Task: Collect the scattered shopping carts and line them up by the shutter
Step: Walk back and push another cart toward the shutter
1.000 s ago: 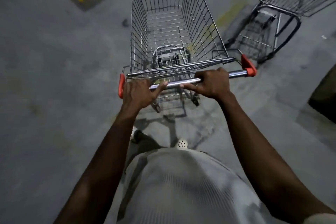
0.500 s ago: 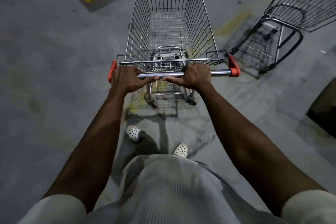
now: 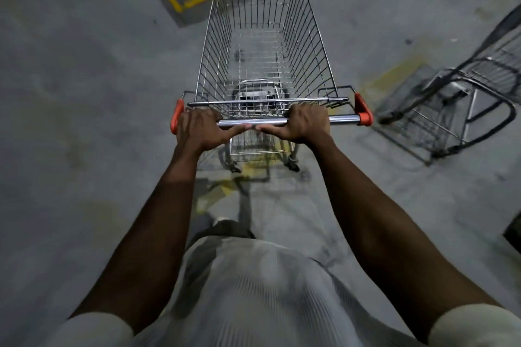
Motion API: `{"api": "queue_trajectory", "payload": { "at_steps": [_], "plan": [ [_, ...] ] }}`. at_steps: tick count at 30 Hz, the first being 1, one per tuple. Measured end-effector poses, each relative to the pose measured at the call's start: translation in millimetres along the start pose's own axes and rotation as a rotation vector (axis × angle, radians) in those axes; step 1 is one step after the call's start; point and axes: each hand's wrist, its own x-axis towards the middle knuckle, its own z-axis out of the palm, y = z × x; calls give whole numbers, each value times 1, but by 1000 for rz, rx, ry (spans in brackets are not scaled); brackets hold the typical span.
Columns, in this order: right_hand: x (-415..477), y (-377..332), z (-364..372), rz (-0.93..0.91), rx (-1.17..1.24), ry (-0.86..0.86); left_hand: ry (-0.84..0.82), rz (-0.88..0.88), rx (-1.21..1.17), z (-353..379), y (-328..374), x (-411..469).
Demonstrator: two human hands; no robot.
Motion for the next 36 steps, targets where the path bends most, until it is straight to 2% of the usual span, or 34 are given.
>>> {"api": "queue_trajectory", "payload": {
  "at_steps": [10,17,26,32,36],
  "plan": [
    [128,-126,-30,-155,9,-5,-35,-177,-48,-9,-146,56],
    [209,-214,-51,-329,-10,4,67,-312,-85,-11,-239,76],
    [364,-326,-74,-642,-32,111,56,-648,-57,-13,-339,137],
    [452,-408,-107,-867,-60,92,60,-857,-159,-25,-405,177],
    [498,-459,-110,-965,-133,30,61,-967,-132,-22,-434,188]
  ]
}}
